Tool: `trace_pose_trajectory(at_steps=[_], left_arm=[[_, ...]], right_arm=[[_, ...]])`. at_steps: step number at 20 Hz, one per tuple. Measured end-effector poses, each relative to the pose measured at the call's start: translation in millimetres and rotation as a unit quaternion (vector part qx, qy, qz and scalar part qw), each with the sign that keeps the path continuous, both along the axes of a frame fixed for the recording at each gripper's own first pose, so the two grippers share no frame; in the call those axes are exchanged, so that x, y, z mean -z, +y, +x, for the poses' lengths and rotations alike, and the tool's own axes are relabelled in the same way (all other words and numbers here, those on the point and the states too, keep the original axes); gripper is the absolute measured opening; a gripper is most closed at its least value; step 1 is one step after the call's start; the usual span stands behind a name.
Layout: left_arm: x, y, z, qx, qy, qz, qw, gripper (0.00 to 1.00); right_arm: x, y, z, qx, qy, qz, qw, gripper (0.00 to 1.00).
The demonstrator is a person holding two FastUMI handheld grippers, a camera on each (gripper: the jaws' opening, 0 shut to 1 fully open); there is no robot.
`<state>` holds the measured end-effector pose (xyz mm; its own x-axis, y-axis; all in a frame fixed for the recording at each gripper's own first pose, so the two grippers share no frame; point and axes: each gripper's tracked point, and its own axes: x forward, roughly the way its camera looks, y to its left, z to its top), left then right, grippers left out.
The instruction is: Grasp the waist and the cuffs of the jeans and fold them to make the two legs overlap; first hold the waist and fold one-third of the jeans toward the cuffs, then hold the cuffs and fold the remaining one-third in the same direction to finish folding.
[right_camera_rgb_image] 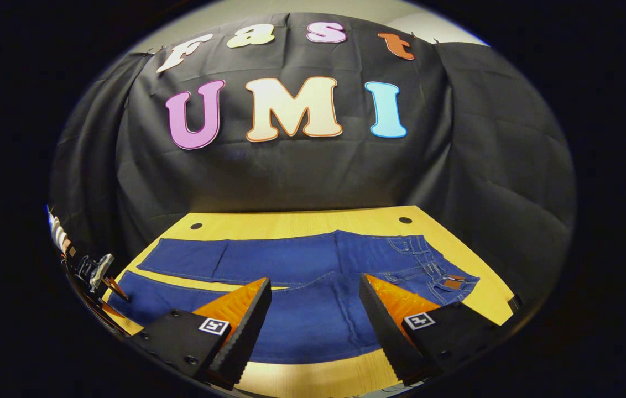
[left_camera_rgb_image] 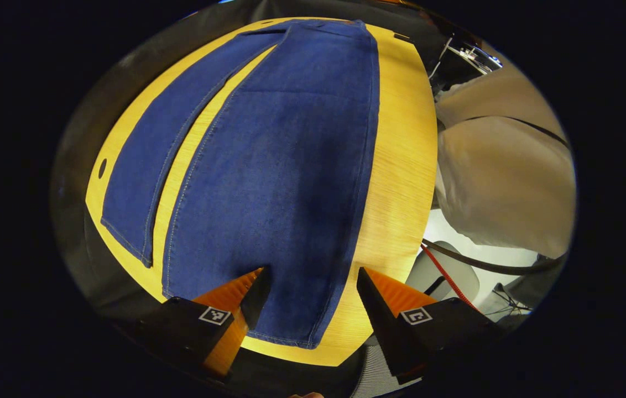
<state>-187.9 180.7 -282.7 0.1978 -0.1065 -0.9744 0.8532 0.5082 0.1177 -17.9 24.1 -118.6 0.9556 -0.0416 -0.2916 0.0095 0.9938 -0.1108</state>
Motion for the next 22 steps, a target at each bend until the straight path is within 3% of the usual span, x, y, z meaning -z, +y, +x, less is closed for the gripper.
trace_pose_trajectory(at_steps=[3,4,5,6,7,9,10,12,14,18,19,22], left_arm=[[8,4,-2,0.009,0.009,0.023,1.000,0.95],[9,2,0,0.012,0.007,0.021,1.000,0.96],[7,4,-4,0.009,0.010,0.024,1.000,0.96],[7,6,-4,0.006,0.012,0.024,1.000,0.98],[7,5,-3,0.004,0.015,0.025,1.000,0.96],[8,4,-2,0.007,0.020,0.031,0.999,0.98],[7,4,-1,0.008,0.024,0.036,0.999,0.98],[9,4,-1,0.006,0.033,0.048,0.998,0.98],[9,2,-1,0.000,0.036,0.055,0.998,0.98],[9,1,-1,-0.009,0.036,0.059,0.998,0.92],[8,3,3,-0.016,0.036,0.059,0.997,0.88],[7,11,16,-0.023,0.037,0.061,0.997,0.59]], right_arm=[[6,-2,0,-0.005,0.008,-0.022,1.000,0.98],[6,-2,1,-0.007,0.008,-0.025,1.000,0.94],[8,-1,2,-0.009,0.010,-0.023,1.000,0.98],[9,1,4,-0.012,0.011,-0.020,1.000,0.94],[10,2,4,-0.014,0.012,-0.016,1.000,0.99],[12,6,6,-0.019,0.014,-0.013,1.000,0.94],[12,8,7,-0.021,0.014,-0.012,1.000,0.99],[14,9,6,-0.025,0.015,-0.011,1.000,0.95],[15,9,4,-0.027,0.016,-0.011,0.999,0.99],[11,4,-1,-0.025,0.010,-0.006,1.000,0.99],[11,1,-3,-0.023,0.011,-0.003,1.000,0.99],[9,-8,-7,-0.012,0.011,0.005,1.000,0.95]])
